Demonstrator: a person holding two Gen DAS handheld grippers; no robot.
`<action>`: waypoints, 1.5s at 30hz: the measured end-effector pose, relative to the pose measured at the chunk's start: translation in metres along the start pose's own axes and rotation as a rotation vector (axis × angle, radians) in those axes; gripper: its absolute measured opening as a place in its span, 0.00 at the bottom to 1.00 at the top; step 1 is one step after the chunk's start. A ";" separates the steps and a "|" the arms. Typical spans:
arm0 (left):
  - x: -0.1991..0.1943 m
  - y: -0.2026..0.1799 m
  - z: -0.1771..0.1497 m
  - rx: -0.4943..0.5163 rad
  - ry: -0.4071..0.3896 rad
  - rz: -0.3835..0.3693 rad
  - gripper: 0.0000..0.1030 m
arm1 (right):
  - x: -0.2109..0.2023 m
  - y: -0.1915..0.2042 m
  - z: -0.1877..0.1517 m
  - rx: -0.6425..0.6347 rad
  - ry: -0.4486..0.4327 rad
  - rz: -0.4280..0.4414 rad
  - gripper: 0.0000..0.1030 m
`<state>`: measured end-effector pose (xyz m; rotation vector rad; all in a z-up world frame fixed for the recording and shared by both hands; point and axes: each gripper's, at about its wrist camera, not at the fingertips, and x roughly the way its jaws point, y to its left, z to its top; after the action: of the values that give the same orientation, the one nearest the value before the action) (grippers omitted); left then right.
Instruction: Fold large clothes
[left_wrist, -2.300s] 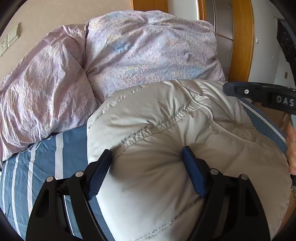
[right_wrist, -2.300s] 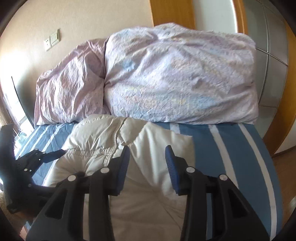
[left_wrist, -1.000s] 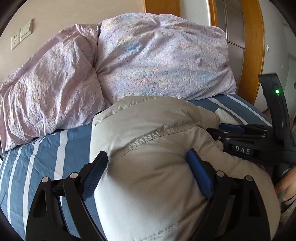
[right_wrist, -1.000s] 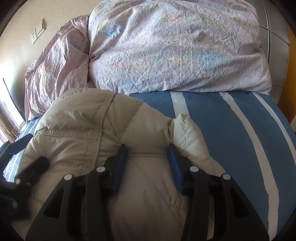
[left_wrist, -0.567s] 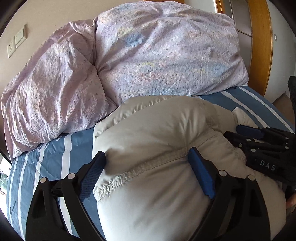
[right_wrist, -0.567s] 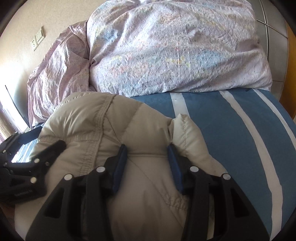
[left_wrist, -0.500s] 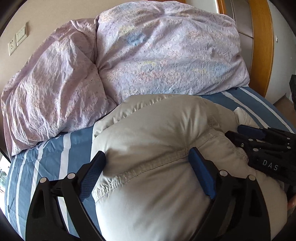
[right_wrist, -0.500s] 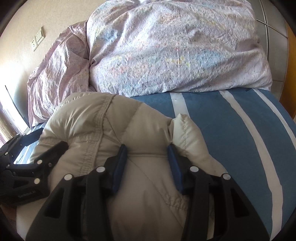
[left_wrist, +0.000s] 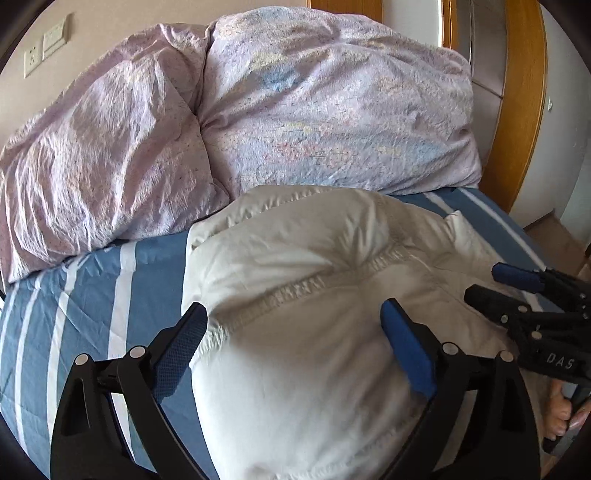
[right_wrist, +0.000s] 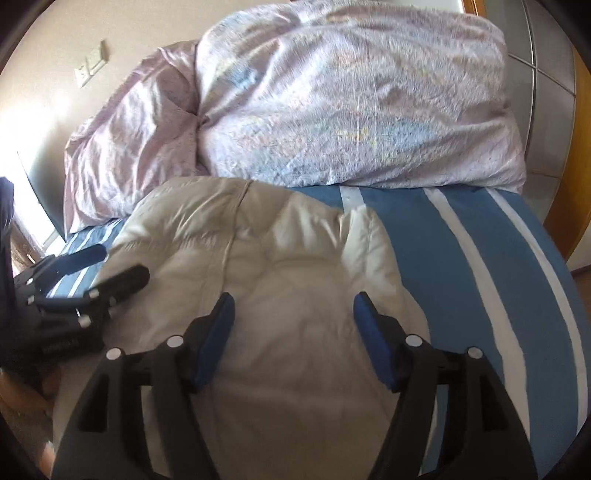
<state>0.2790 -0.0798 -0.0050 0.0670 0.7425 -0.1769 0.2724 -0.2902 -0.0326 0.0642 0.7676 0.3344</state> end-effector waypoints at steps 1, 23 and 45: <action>-0.008 -0.001 -0.002 -0.005 -0.002 -0.021 0.93 | -0.007 0.000 -0.005 -0.003 -0.003 -0.004 0.65; 0.008 -0.043 -0.040 0.112 -0.102 0.115 0.98 | 0.013 -0.004 -0.040 -0.010 -0.005 -0.020 0.67; -0.015 0.108 -0.035 -0.396 0.160 -0.433 0.99 | 0.005 -0.121 -0.014 0.516 0.331 0.398 0.98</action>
<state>0.2646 0.0327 -0.0204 -0.4647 0.9339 -0.4362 0.2997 -0.4040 -0.0677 0.6676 1.1588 0.5251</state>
